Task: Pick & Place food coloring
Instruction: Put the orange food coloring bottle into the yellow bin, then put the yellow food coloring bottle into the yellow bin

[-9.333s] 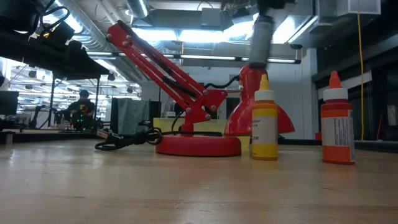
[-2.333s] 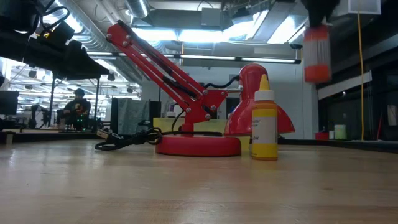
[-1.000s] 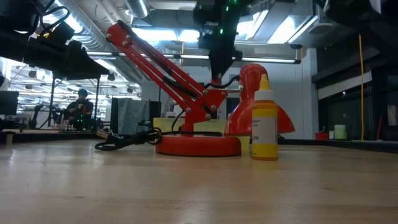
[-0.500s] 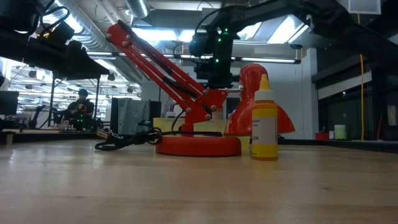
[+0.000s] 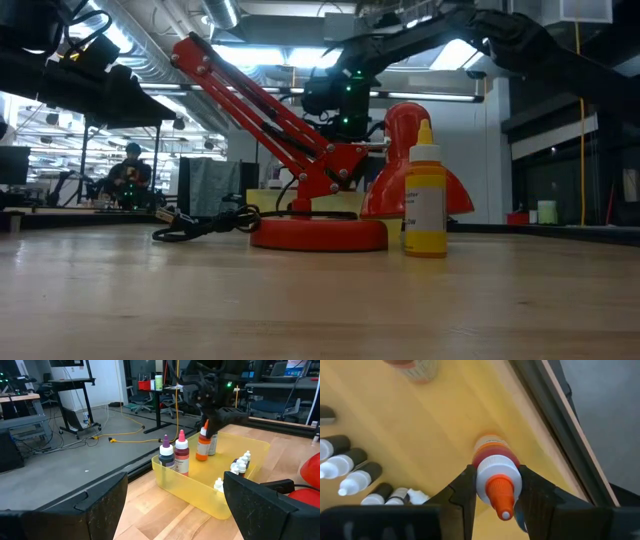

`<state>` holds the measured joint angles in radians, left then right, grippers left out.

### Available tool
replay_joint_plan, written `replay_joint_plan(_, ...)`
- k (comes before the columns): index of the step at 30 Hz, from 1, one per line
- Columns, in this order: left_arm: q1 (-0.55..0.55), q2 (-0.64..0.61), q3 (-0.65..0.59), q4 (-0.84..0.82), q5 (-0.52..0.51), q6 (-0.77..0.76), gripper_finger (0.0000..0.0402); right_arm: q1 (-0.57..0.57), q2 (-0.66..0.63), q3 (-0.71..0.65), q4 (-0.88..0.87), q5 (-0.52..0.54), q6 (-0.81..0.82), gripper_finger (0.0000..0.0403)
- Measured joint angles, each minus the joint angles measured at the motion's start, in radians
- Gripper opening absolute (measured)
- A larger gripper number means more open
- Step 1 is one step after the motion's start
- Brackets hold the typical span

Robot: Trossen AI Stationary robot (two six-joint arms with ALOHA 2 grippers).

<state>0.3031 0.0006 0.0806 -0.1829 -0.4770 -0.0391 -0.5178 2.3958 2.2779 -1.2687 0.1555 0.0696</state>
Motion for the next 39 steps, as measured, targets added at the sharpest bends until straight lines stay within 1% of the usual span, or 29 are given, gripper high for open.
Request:
replay_joint_plan(3, 0.000, 0.000, 0.000, 0.000, 0.000, 0.000, 0.0319, -0.006, -0.001, -0.007, 0.005, -0.001, 0.001, 0.0123)
replay_joint_plan(4, 0.000, 0.000, 0.000, 0.000, 0.000, 0.000, 0.0319, -0.006, -0.001, -0.007, 0.003, 0.000, 0.001, 0.0133)
replay_joint_plan(11, 0.000, 0.000, 0.000, 0.000, 0.000, 0.000, 0.0319, -0.006, -0.001, -0.001, -0.002, 0.000, -0.003, 0.0258)
replay_joint_plan(13, 0.000, 0.000, 0.000, 0.000, 0.000, 0.000, 0.0319, -0.006, -0.002, -0.001, -0.010, 0.000, -0.003, 0.0285)
replay_joint_plan(16, 0.000, 0.000, 0.000, 0.000, 0.000, 0.000, 0.0319, -0.006, -0.020, -0.001, -0.009, 0.000, -0.004, 0.0310)
replay_joint_plan(20, 0.000, 0.000, 0.000, 0.000, 0.000, 0.000, 0.0319, -0.003, -0.054, 0.000, -0.002, 0.007, -0.032, 0.0324)
replay_joint_plan(26, 0.000, 0.000, 0.000, 0.000, 0.000, 0.000, 0.0319, 0.006, -0.126, 0.000, -0.001, 0.035, -0.118, 0.0327)
replay_joint_plan(31, 0.000, 0.000, 0.000, 0.000, 0.000, 0.000, 0.0319, 0.044, -0.205, 0.000, -0.028, 0.054, -0.180, 0.0327)
replay_joint_plan(34, 0.000, 0.000, 0.000, 0.000, 0.000, 0.000, 0.0319, 0.076, -0.252, 0.000, -0.079, 0.110, -0.135, 0.0328)
replay_joint_plan(36, 0.000, 0.000, 0.000, 0.000, 0.000, 0.000, 0.0319, 0.100, -0.280, 0.000, -0.107, 0.156, -0.065, 0.0328)
replay_joint_plan(39, 0.000, 0.000, 0.000, 0.000, 0.000, 0.000, 0.0319, 0.139, -0.330, 0.000, -0.134, 0.184, 0.045, 0.0328)
